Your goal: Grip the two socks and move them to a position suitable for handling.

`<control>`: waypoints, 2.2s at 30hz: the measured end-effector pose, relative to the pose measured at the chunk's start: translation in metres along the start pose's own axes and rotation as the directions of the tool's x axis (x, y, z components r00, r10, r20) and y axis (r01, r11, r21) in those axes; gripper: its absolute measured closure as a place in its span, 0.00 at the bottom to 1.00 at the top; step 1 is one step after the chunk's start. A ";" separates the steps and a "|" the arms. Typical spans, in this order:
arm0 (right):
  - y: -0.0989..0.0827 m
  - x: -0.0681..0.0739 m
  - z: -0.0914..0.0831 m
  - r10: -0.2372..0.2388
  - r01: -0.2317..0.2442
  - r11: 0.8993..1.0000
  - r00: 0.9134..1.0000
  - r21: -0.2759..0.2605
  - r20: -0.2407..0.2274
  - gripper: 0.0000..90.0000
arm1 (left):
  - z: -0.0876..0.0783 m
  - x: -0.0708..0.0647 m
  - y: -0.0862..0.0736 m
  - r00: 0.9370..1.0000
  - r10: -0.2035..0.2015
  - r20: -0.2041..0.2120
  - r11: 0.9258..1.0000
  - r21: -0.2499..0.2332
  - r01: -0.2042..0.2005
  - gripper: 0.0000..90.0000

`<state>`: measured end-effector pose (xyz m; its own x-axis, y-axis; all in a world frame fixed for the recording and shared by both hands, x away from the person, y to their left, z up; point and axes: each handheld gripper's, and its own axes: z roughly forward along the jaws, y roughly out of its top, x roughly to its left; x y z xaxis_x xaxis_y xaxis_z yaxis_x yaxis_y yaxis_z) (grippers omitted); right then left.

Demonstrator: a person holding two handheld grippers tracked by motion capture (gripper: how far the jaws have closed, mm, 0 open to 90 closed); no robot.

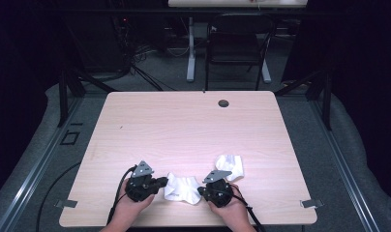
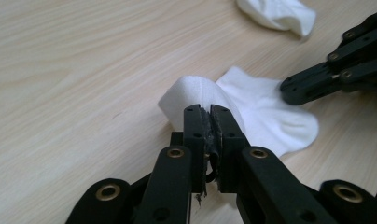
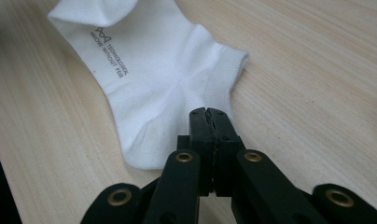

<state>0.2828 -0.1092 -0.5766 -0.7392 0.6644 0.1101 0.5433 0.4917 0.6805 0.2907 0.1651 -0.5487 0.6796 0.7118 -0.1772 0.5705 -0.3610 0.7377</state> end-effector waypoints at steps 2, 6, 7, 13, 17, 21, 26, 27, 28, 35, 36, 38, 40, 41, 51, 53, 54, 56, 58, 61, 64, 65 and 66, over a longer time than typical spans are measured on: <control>-0.001 0.000 -0.001 0.002 -0.002 1.000 1.000 0.003 -0.002 1.00 | -0.001 0.007 -0.005 1.000 -0.006 -0.019 1.000 0.015 0.006 0.91; -0.001 0.000 -0.001 -0.005 0.005 1.000 1.000 0.006 -0.001 1.00 | -0.011 0.018 -0.006 0.997 -0.055 -0.052 0.998 -0.023 0.054 0.86; -0.001 0.000 -0.001 -0.005 0.005 1.000 1.000 -0.001 0.005 1.00 | -0.015 0.019 -0.004 0.997 -0.064 -0.052 0.997 -0.042 0.062 0.85; -0.002 0.000 -0.002 -0.007 0.007 1.000 1.000 0.003 0.008 1.00 | -0.031 0.015 0.004 0.999 -0.025 -0.019 0.993 -0.114 0.023 0.79; -0.002 0.001 -0.002 -0.007 0.007 1.000 1.000 0.004 0.011 1.00 | -0.014 0.011 -0.004 1.000 0.021 -0.020 1.000 -0.022 -0.021 0.77; -0.002 0.001 -0.002 -0.008 0.008 1.000 1.000 0.003 0.017 1.00 | -0.006 0.009 -0.009 0.999 0.038 -0.027 0.999 0.023 -0.038 0.75; -0.003 -0.001 -0.004 -0.003 0.003 1.000 1.000 0.002 0.016 0.99 | 0.002 0.011 -0.018 0.996 0.064 -0.056 0.995 0.081 -0.060 0.72; -0.004 0.000 -0.003 0.005 -0.005 1.000 1.000 -0.005 0.020 0.99 | 0.003 0.012 -0.020 0.996 0.067 -0.063 0.994 0.090 -0.061 0.72; -0.004 -0.001 -0.004 0.001 -0.001 1.000 1.000 -0.002 0.017 0.99 | 0.005 0.012 -0.022 0.995 0.065 -0.070 0.993 0.099 -0.058 0.72; -0.005 -0.002 -0.005 0.005 -0.005 1.000 1.000 0.004 0.021 0.99 | 0.008 0.013 -0.026 0.992 0.092 -0.089 0.991 0.102 -0.082 0.77; -0.005 -0.002 -0.005 0.005 -0.005 1.000 1.000 0.004 0.022 0.99 | 0.007 0.013 -0.026 0.991 0.100 -0.092 0.990 0.105 -0.091 0.79; -0.005 -0.002 -0.005 0.007 -0.007 1.000 1.000 0.000 0.021 0.99 | 0.007 0.014 -0.026 0.992 0.097 -0.086 0.991 0.103 -0.088 0.85; -0.005 -0.002 -0.006 0.008 -0.008 1.000 1.000 0.001 0.024 1.00 | 0.007 0.015 -0.026 0.993 0.088 -0.081 0.992 0.102 -0.079 0.92; -0.005 -0.002 -0.006 0.003 -0.003 1.000 1.000 0.005 0.024 1.00 | 0.007 0.015 -0.027 0.994 0.080 -0.079 0.992 0.101 -0.072 0.95; -0.007 -0.003 -0.010 0.006 -0.006 1.000 1.000 0.022 0.029 1.00 | 0.001 0.012 -0.029 0.998 0.050 -0.035 0.991 0.124 -0.045 0.98; -0.007 -0.003 -0.011 0.003 -0.004 1.000 1.000 0.031 0.028 1.00 | 0.001 0.011 -0.030 0.999 0.042 -0.032 0.992 0.122 -0.038 0.98; -0.007 -0.003 -0.011 0.002 -0.003 0.999 1.000 0.033 0.029 1.00 | 0.001 0.011 -0.030 0.999 0.035 -0.026 0.992 0.121 -0.032 0.98; -0.007 -0.003 -0.011 0.003 -0.004 0.999 0.999 0.037 0.032 1.00 | 0.000 0.009 -0.031 0.999 0.037 -0.020 0.992 0.124 -0.034 0.98; -0.006 -0.003 -0.011 0.001 -0.003 0.999 0.999 0.041 0.033 1.00 | 0.001 0.007 -0.032 0.999 0.037 -0.015 0.992 0.121 -0.035 0.97; -0.006 -0.004 -0.011 0.001 -0.003 0.999 0.999 0.036 0.033 1.00 | 0.001 0.006 -0.033 0.999 0.037 -0.016 0.993 0.116 -0.035 0.97; -0.006 -0.004 -0.010 0.002 -0.003 0.999 0.999 0.033 0.033 1.00 | 0.000 0.006 -0.033 1.000 0.024 -0.010 0.993 0.114 -0.023 0.96; -0.006 -0.005 -0.011 0.000 -0.001 0.999 1.000 0.037 0.031 1.00 | 0.000 0.006 -0.033 1.000 0.021 -0.012 0.994 0.111 -0.020 0.95; -0.006 -0.005 -0.011 0.003 -0.004 0.999 1.000 0.035 0.030 0.99 | -0.001 0.007 -0.032 1.000 0.017 -0.010 0.995 0.103 -0.016 0.94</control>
<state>0.2788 -0.1210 -0.5732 -0.7253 0.6824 0.0906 0.5599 0.5082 0.6544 0.2768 0.1819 -0.5732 0.6848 0.7114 -0.1579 0.6037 -0.4326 0.6696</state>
